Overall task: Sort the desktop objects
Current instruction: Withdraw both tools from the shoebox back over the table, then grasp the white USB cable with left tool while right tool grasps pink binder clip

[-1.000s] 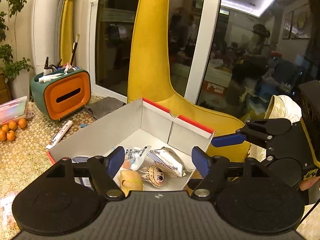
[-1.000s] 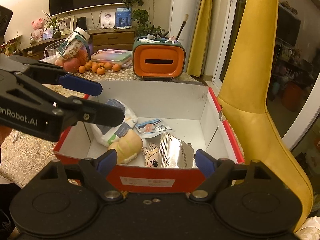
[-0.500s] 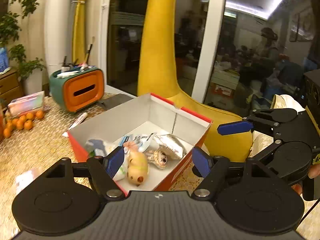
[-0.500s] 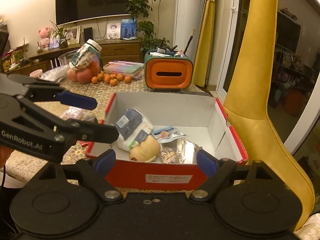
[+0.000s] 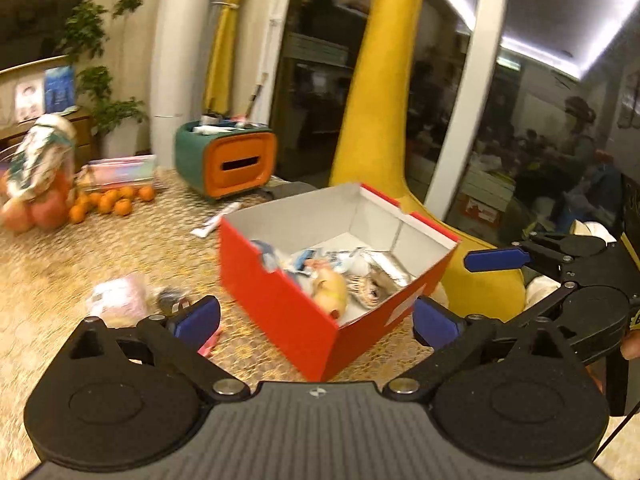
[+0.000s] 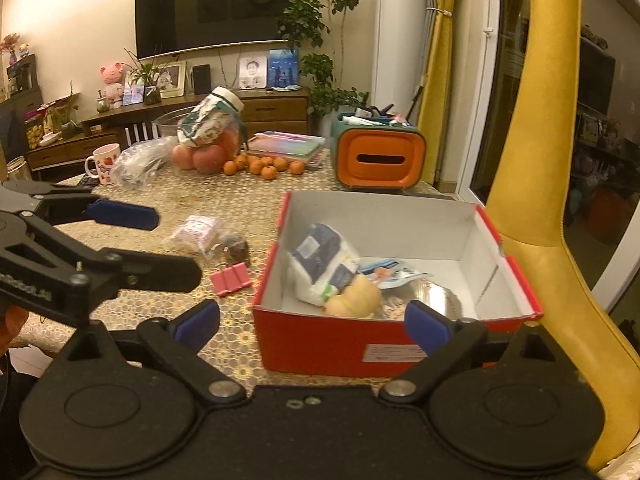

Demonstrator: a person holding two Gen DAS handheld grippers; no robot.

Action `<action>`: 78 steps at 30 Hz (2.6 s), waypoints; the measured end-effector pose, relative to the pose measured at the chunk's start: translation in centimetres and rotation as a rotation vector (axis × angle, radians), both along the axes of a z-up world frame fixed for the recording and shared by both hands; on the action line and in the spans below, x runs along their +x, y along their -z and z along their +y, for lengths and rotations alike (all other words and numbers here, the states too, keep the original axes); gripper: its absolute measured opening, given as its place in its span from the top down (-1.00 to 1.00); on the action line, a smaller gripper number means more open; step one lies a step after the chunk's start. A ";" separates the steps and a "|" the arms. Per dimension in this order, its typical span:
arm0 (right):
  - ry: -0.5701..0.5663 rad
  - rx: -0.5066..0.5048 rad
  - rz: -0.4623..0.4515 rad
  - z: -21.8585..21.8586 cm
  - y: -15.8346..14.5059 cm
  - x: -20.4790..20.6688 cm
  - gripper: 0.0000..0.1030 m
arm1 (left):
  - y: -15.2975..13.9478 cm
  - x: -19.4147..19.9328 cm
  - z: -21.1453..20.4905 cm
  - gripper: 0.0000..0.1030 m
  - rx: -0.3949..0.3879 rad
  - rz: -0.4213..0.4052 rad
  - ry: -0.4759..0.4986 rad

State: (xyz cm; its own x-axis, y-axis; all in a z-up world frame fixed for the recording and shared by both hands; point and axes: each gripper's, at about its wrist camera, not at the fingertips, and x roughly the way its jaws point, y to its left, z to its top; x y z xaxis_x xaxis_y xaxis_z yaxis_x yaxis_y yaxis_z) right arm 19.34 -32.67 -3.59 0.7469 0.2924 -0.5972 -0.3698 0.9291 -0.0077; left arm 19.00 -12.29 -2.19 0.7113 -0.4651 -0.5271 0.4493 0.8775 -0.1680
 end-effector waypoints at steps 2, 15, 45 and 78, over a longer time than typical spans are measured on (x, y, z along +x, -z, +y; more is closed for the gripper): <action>-0.006 0.003 -0.002 0.7 0.1 -0.2 -0.99 | 0.1 -0.6 1.3 -1.00 0.001 -0.007 -0.022; -0.051 0.025 0.015 7.1 1.2 0.0 -0.99 | 2.8 -2.9 9.2 -1.00 0.033 -0.003 -0.184; -0.072 -0.085 0.043 17.8 10.4 9.4 -0.96 | 12.1 3.5 15.5 -1.00 0.068 0.133 -0.301; 0.147 0.002 0.082 17.6 14.6 13.2 -0.08 | 14.7 5.7 14.8 -0.83 0.112 0.134 -0.295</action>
State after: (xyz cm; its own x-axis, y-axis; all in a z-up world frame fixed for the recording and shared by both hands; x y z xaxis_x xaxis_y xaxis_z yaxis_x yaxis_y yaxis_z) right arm 32.52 -15.05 -18.20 0.7305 0.1850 -0.6574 -0.2297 0.9731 0.0186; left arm 24.68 2.54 -16.90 0.7275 -0.1840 -0.6610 0.1539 0.9826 -0.1041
